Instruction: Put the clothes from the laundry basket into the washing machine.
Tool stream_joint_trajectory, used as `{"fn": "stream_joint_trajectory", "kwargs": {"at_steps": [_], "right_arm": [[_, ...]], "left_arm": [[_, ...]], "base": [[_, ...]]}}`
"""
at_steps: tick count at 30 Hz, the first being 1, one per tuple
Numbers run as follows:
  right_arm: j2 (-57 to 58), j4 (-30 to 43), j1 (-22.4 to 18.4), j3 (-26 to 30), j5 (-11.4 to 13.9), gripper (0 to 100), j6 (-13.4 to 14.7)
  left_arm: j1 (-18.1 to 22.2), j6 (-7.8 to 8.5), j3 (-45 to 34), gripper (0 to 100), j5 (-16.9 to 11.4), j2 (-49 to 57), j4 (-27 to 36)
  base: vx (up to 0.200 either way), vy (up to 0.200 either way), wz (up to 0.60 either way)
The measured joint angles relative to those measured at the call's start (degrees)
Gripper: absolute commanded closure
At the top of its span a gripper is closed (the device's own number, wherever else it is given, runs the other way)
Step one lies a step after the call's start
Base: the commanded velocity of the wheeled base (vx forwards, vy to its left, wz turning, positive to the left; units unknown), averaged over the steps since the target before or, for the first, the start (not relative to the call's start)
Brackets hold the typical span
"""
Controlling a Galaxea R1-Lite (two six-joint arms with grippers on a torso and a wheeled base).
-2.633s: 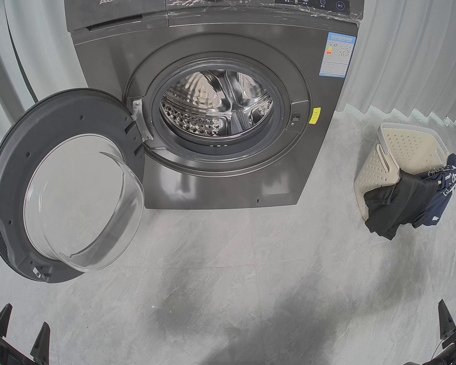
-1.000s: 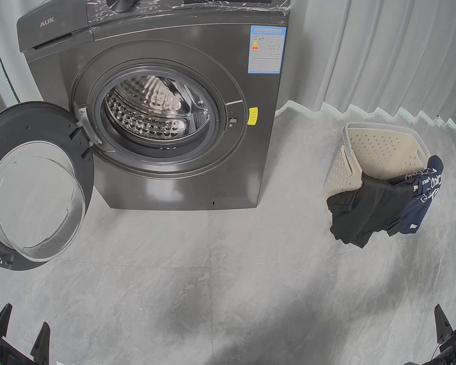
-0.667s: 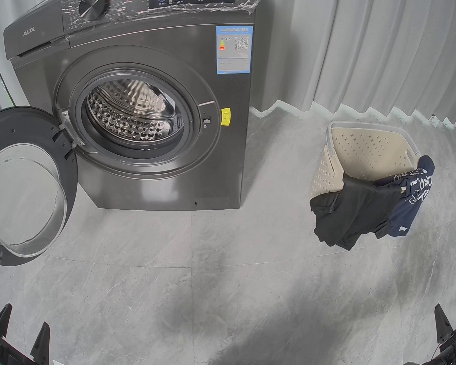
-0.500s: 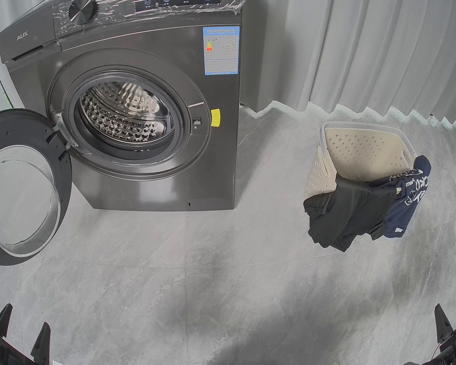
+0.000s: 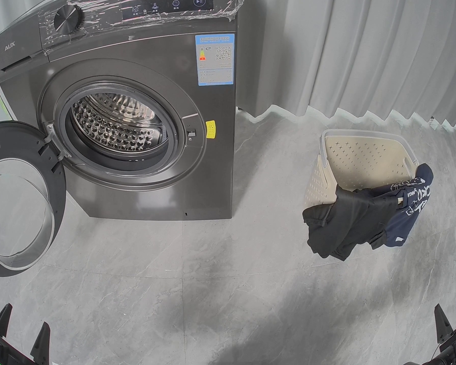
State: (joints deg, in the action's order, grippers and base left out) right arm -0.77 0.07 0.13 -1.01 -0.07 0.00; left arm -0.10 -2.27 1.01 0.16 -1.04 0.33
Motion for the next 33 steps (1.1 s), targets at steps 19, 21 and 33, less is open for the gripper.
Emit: {"fn": "stream_joint_trajectory", "kwargs": {"at_steps": [19,21,33], "right_arm": [[0.0,0.1,0.0,0.0,0.0,0,0.0],[-0.1,0.0,0.0,0.0,0.0,0,0.0],[-0.1,0.0,0.0,0.0,0.0,0,0.0]], "left_arm": [[0.0,0.09,0.0,0,0.0,0.0,0.0],[0.0,0.06,0.0,0,0.0,0.0,0.0],[0.0,0.02,0.0,0,0.0,0.0,0.0]], "base": [[0.000,-0.200,0.00],[0.000,-0.200,0.00],[0.000,-0.200,0.00]]}}
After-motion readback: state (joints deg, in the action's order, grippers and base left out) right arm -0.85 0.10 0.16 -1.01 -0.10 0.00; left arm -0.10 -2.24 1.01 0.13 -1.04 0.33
